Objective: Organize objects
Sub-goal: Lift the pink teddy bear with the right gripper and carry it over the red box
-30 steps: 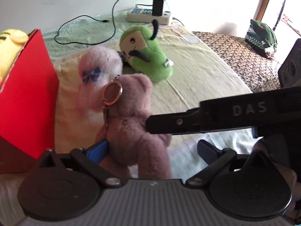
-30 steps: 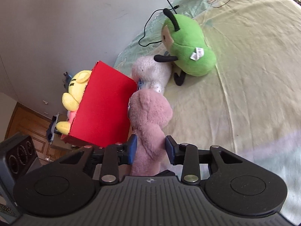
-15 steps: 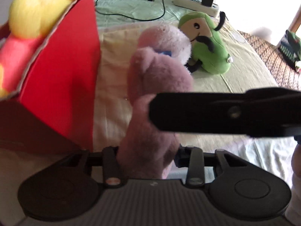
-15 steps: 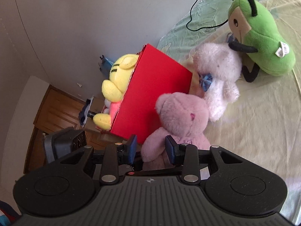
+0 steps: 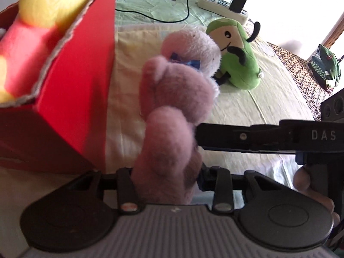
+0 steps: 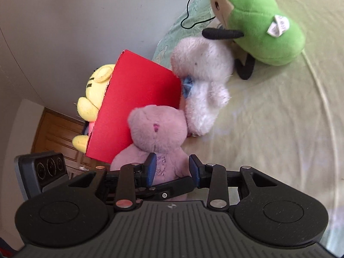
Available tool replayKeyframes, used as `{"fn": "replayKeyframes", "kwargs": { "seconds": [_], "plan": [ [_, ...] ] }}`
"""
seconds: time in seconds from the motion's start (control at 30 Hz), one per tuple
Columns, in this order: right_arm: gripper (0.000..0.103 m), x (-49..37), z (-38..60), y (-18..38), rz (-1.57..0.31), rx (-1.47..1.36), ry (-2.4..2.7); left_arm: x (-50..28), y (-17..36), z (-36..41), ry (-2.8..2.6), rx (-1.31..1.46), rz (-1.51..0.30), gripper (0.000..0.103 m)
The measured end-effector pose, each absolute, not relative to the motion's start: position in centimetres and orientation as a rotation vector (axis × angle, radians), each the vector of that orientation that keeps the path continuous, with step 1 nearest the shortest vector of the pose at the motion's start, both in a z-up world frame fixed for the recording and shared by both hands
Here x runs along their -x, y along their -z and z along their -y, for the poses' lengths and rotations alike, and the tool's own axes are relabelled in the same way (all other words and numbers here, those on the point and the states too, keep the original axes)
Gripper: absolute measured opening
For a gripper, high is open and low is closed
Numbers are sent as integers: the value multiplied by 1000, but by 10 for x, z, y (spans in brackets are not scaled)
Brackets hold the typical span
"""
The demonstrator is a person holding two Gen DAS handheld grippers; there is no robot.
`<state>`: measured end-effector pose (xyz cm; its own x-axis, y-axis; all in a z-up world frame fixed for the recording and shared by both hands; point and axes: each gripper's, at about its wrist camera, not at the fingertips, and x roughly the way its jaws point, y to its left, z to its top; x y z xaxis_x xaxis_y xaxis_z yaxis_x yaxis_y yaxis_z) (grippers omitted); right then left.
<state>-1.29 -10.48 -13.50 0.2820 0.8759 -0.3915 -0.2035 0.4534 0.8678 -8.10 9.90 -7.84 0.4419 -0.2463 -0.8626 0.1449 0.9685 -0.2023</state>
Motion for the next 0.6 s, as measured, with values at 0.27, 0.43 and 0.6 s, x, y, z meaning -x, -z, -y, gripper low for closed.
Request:
{"fn": "replayKeyframes", "kwargs": {
  "seconds": [0.27, 0.43, 0.6],
  "plan": [
    [41, 16, 117, 131, -1028, -894, -879, 93, 64, -88, 330, 89, -1049, 35],
    [42, 24, 123, 132, -1046, -979, -873, 96, 58, -85, 348, 126, -1038, 35],
    [42, 38, 135, 108, -980, -963, -880, 109, 37, -74, 376, 77, -979, 35]
  ]
}}
